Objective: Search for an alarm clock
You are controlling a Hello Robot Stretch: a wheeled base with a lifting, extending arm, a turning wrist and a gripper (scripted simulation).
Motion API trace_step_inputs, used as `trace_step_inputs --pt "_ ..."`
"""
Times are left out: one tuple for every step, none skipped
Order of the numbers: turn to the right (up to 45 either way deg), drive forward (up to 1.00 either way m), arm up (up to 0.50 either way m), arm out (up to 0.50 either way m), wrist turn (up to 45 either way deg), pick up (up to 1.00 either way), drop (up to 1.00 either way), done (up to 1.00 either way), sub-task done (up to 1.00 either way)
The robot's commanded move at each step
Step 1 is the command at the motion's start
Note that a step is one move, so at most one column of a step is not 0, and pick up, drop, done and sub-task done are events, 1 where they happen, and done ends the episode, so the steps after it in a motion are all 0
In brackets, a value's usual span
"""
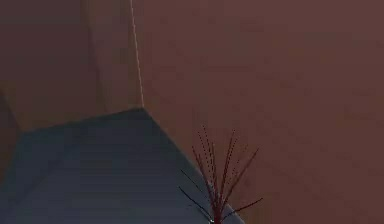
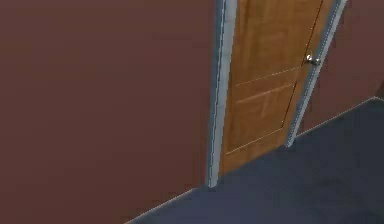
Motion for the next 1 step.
trace_step_inputs --pt "-45.0 0.00 0.00 0.00 0.0 0.00 0.00 0.00 0.00"
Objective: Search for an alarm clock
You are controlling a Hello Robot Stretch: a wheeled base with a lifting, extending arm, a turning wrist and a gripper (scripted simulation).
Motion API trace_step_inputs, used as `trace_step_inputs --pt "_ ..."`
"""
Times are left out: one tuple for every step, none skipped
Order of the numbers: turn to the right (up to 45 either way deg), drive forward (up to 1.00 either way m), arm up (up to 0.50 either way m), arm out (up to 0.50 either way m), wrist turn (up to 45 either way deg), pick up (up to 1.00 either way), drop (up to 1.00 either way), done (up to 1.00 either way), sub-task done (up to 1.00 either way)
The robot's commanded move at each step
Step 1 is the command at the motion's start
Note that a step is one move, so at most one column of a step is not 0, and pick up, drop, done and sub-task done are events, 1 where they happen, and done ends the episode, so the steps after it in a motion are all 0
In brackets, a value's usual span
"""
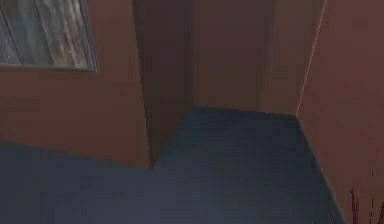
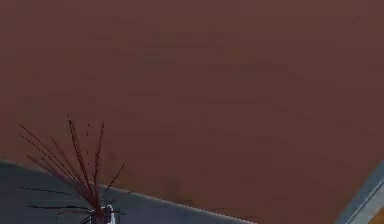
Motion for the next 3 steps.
trace_step_inputs --pt "-45.0 0.00 0.00 0.00 0.0 0.00 0.00 0.00 0.00" --pt "-30.0 0.00 0.00 0.00 0.0 0.00 0.00 0.00 0.00" --pt "0.0 1.00 0.00 0.00 0.0 0.00 0.00 0.00 0.00"
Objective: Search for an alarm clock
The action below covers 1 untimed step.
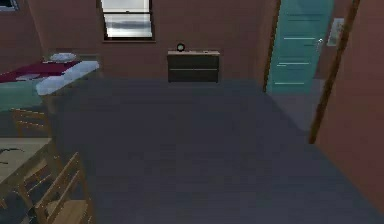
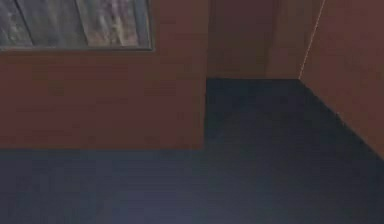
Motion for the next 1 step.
trace_step_inputs --pt "0.0 1.00 0.00 0.00 0.0 0.00 0.00 0.00 0.00"
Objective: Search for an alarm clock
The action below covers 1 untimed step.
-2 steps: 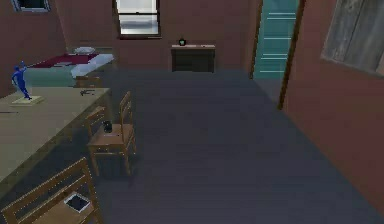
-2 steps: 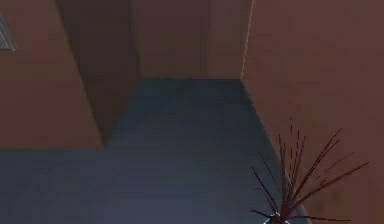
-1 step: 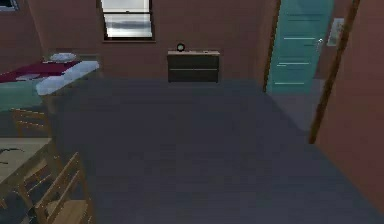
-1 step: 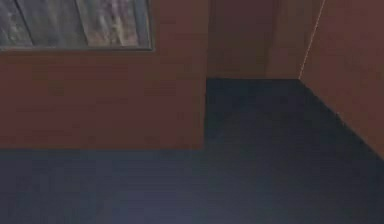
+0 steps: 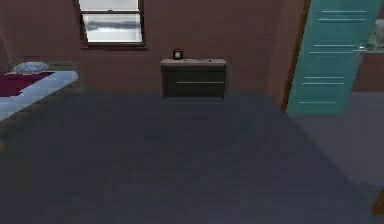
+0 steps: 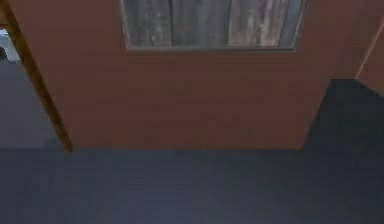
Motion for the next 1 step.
trace_step_inputs --pt "0.0 1.00 0.00 0.00 0.0 0.00 0.00 0.00 0.00"
